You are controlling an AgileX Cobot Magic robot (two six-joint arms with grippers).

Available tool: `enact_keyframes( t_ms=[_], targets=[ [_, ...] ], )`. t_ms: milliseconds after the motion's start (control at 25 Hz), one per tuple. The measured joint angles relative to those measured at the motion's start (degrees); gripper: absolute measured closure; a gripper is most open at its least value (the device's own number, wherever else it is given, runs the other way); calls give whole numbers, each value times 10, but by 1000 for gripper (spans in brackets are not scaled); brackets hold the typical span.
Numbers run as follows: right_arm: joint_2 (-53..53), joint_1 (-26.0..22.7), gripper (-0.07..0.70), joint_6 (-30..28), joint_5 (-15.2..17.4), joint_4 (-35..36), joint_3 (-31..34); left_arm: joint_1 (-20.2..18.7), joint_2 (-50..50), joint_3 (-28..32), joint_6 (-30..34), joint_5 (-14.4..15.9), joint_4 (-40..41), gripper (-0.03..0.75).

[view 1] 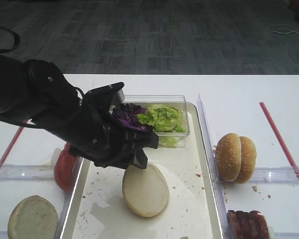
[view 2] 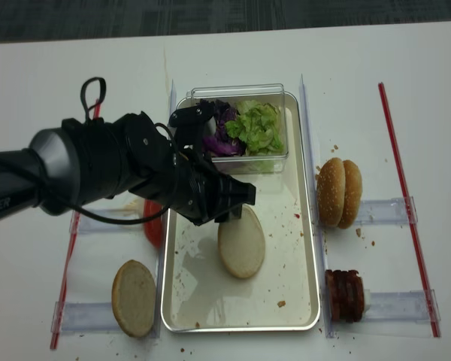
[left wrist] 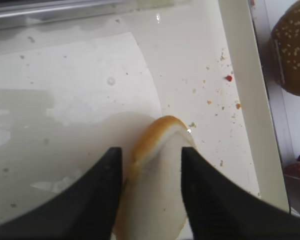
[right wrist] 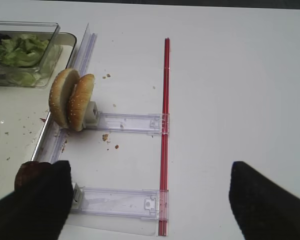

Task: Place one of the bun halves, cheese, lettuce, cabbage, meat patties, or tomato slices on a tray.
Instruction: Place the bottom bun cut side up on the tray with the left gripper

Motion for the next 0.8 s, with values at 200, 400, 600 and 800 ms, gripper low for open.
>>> enact_keyframes(
  t_ms=[200, 400, 600, 800],
  targets=[
    [0, 0, -29, 0, 0, 0, 0, 16, 0, 0, 0, 12, 4, 213],
    [0, 0, -29, 0, 0, 0, 0, 16, 0, 0, 0, 15, 5, 141],
    [0, 0, -29, 0, 0, 0, 0, 16, 0, 0, 5, 23, 5, 134],
    [0, 0, -29, 0, 0, 0, 0, 16, -40, 0, 13, 34, 5, 133]
  ],
)
